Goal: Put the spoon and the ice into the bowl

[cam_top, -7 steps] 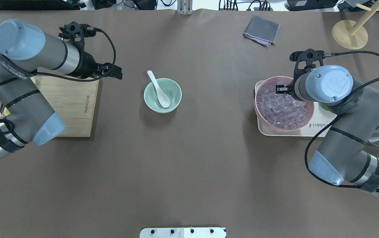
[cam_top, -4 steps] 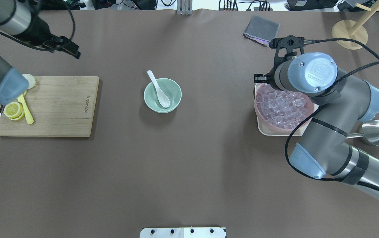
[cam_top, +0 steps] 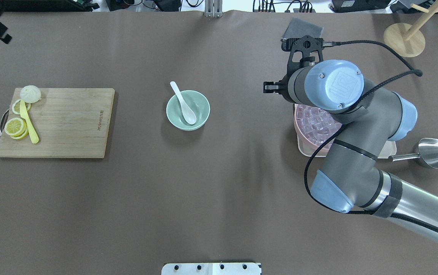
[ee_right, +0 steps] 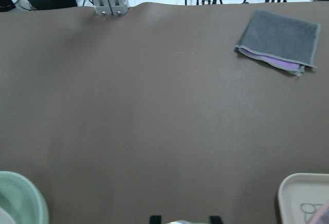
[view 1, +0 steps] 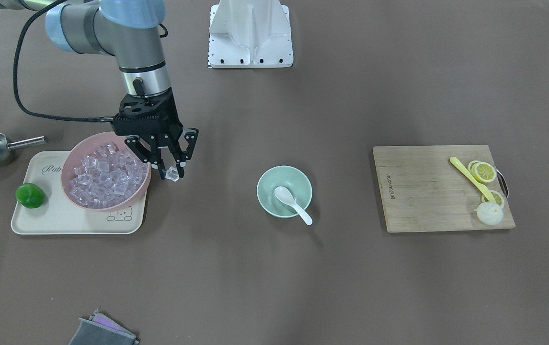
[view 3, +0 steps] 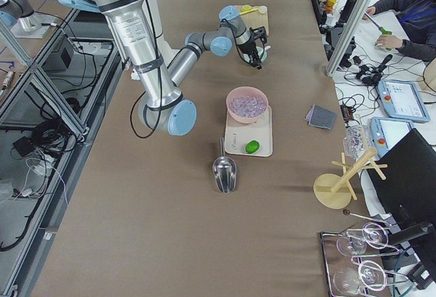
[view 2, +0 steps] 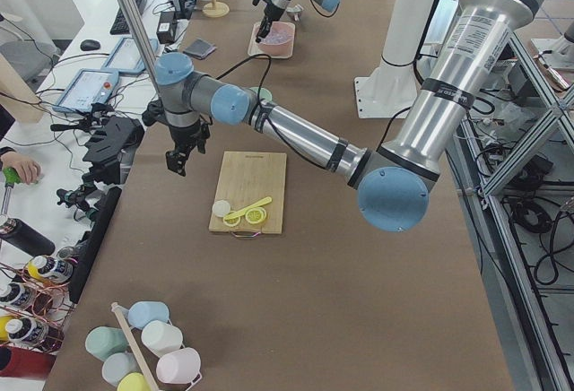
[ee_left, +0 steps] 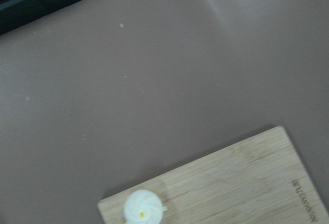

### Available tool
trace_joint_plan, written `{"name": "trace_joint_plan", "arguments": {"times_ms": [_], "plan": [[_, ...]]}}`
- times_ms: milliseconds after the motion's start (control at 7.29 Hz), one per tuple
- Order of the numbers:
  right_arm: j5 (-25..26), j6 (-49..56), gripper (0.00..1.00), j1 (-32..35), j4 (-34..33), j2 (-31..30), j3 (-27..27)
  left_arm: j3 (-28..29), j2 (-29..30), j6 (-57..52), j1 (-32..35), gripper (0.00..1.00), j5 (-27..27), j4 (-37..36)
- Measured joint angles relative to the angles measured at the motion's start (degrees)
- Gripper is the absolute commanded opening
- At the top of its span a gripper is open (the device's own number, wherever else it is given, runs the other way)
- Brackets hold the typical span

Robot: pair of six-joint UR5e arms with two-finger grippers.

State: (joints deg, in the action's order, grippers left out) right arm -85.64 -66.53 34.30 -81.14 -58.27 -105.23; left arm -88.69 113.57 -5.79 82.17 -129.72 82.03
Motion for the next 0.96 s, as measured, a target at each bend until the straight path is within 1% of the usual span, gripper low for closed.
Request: {"name": "trace_joint_plan", "arguments": {"times_ms": [137,275,412,549,686,961], "plan": [[0.89,-1.59,0.0,-1.44,-0.01,2.45,1.65,3.87,-1.04,-2.26,3.43,0.99,0.11,-0.48],[2.05,-3.21,0.0,-2.87,-0.04,4.92,3.83,6.47,-2.25,-3.03,6.19,0.99,0.22,-0.29],[3.12,-4.18,0.0,-4.04,-0.04,7.19,6.3,7.66,-3.79,-3.46,8.26,0.99,0.24,0.19],[3.72,-5.32,0.0,-4.89,-0.01,9.97,9.92,7.96,-6.21,-3.86,9.54,0.99,0.09,1.76],[3.96,-6.45,0.0,-5.62,0.01,13.25,14.29,7.94,-8.7,-4.07,10.17,0.99,-0.05,4.81],[4.09,-8.2,0.0,-6.98,0.02,19.36,22.96,8.16,-11.04,-3.97,10.4,1.0,-0.09,8.8]]}}
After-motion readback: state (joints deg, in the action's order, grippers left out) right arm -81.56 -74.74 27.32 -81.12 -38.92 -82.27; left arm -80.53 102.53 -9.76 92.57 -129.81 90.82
